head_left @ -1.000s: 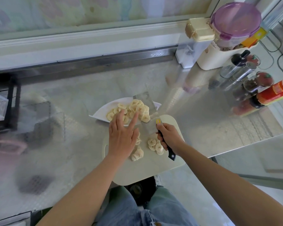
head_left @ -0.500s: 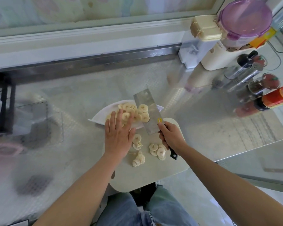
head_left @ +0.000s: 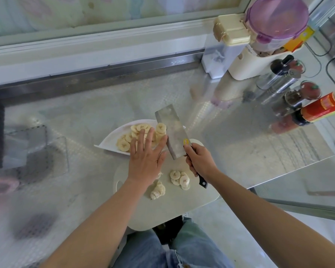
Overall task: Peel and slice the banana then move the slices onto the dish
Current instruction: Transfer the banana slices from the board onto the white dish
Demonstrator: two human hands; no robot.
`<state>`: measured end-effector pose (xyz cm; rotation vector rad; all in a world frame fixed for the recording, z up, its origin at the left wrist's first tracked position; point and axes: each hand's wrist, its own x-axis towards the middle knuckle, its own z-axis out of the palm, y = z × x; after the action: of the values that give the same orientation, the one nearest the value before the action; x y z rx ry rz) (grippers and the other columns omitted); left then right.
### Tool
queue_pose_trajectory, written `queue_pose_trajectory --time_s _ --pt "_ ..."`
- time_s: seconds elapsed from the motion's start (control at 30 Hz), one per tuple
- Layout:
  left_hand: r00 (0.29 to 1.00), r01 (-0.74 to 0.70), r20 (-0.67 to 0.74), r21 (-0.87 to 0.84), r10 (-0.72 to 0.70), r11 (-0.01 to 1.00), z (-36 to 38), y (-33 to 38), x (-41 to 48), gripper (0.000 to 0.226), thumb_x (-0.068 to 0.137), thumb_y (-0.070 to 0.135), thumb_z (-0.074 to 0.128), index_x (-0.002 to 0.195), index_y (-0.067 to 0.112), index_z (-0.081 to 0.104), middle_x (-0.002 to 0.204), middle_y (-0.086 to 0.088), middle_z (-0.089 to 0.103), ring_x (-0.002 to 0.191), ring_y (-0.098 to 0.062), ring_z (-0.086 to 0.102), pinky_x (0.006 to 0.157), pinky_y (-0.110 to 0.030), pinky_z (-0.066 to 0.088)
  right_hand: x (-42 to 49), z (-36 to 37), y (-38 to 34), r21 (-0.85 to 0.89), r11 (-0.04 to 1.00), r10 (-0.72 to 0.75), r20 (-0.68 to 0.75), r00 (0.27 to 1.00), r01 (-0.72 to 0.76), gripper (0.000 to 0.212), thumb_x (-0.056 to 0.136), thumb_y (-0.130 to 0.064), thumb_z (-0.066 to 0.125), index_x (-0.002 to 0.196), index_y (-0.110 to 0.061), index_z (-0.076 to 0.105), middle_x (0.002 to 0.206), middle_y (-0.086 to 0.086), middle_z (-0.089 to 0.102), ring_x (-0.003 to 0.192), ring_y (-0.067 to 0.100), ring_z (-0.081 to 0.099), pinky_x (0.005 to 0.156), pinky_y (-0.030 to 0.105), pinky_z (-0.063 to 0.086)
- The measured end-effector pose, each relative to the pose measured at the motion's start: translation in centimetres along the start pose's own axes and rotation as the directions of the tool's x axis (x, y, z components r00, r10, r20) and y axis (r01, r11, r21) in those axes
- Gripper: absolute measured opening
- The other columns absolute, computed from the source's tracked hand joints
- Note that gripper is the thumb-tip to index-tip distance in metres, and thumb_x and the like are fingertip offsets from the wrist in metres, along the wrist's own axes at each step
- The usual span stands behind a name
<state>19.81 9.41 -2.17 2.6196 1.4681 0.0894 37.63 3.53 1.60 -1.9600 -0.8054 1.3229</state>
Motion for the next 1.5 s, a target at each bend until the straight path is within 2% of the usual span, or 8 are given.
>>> queue_pose_trajectory --time_s 0.27,0.53,0.67,0.9,1.03,1.2,1.4,1.5 --pt "0.997 0.072 0.011 -0.041 -0.071 0.997 -1.0 1.6 1.2 0.053 0.096 0.044 0.025 0.142 0.024 0.042 0.146 -0.015 0.037 0.135 -0.038 0.031 0.105 -0.053 0.033 -0.3 -1.5 0.5 0.014 1.000 -0.004 -0.068 0.998 0.005 0.035 0.097 -0.037 0.046 0.076 -0.010 0.044 0.057 0.008 0.050 0.035 0.017 0.038 0.035 0.024 0.035" --pt "0.992 0.095 0.091 -0.023 -0.092 0.995 -0.7 1.9 2.1 0.059 0.096 0.048 0.016 0.144 0.023 0.039 0.151 -0.011 0.031 0.141 -0.037 0.023 0.110 -0.054 0.023 -1.2 -2.8 1.3 0.073 0.997 0.001 -0.098 0.995 0.006 0.037 0.098 -0.039 0.046 0.076 -0.009 0.044 0.056 0.007 0.049 0.035 0.016 0.037 0.036 0.024 0.033" --pt "0.997 0.083 0.003 -0.040 -0.083 0.996 -1.3 2.5 0.5 0.051 0.095 0.039 0.030 0.140 0.021 0.045 0.133 -0.014 0.046 0.120 -0.035 0.043 0.098 -0.048 0.038 -2.2 -3.2 2.5 0.115 0.993 -0.002 -0.115 0.993 0.016 0.038 0.098 -0.040 0.045 0.079 -0.007 0.047 0.055 0.007 0.048 0.036 0.019 0.037 0.036 0.025 0.034" --pt "0.995 0.008 -0.092 -0.246 -0.031 0.969 -0.6 2.6 -5.3 0.033 0.088 0.024 0.039 0.112 0.015 0.060 0.101 -0.004 0.054 0.092 -0.022 0.047 0.078 -0.037 0.045 -5.6 -3.8 7.4 0.056 0.998 0.022 -0.149 0.989 -0.014 0.041 0.099 -0.038 0.045 0.074 -0.005 0.044 0.050 0.006 0.046 0.031 0.021 0.037 0.035 0.026 0.034" --pt "1.000 0.005 -0.019 -0.234 -0.009 0.972 0.9 3.1 -8.3 0.041 0.088 0.025 0.039 0.121 0.010 0.058 0.119 -0.008 0.060 0.110 -0.029 0.055 0.089 -0.042 0.047 -8.1 -4.0 10.2 -0.010 0.998 0.052 -0.184 0.982 -0.055 0.038 0.099 -0.030 0.045 0.070 -0.007 0.044 0.050 0.007 0.046 0.031 0.020 0.038 0.034 0.025 0.034" --pt "0.993 0.002 0.114 -0.141 0.014 0.990 2.1 3.3 -10.4 0.059 0.091 0.033 0.029 0.143 0.008 0.040 0.154 -0.010 0.032 0.144 -0.027 0.025 0.113 -0.049 0.030 -10.4 -3.3 12.3 -0.021 0.991 0.127 -0.200 0.971 -0.134 0.040 0.099 -0.036 0.046 0.071 -0.008 0.044 0.053 0.009 0.044 0.034 0.018 0.037 0.034 0.022 0.033" --pt "0.973 -0.049 0.224 -0.052 0.059 0.997 3.2 3.0 -10.9 0.065 0.094 0.046 0.017 0.152 0.016 0.019 0.161 -0.004 -0.005 0.147 -0.026 -0.013 0.118 -0.049 0.001 -11.2 -0.1 12.0 -0.075 0.991 0.099 -0.132 0.986 -0.109 0.043 0.098 -0.038 0.046 0.071 -0.004 0.049 0.052 0.009 0.044 0.033 0.017 0.037 0.034 0.020 0.032" --pt "0.973 -0.035 0.227 -0.077 0.052 0.996 2.9 3.3 -10.8 0.066 0.094 0.050 0.012 0.153 0.020 0.016 0.161 -0.002 -0.012 0.146 -0.025 -0.018 0.117 -0.047 -0.003 -11.2 1.5 11.5 -0.082 0.991 0.099 -0.106 0.989 -0.108 0.042 0.098 -0.037 0.047 0.070 -0.006 0.049 0.054 0.009 0.045 0.033 0.014 0.037 0.035 0.021 0.032"
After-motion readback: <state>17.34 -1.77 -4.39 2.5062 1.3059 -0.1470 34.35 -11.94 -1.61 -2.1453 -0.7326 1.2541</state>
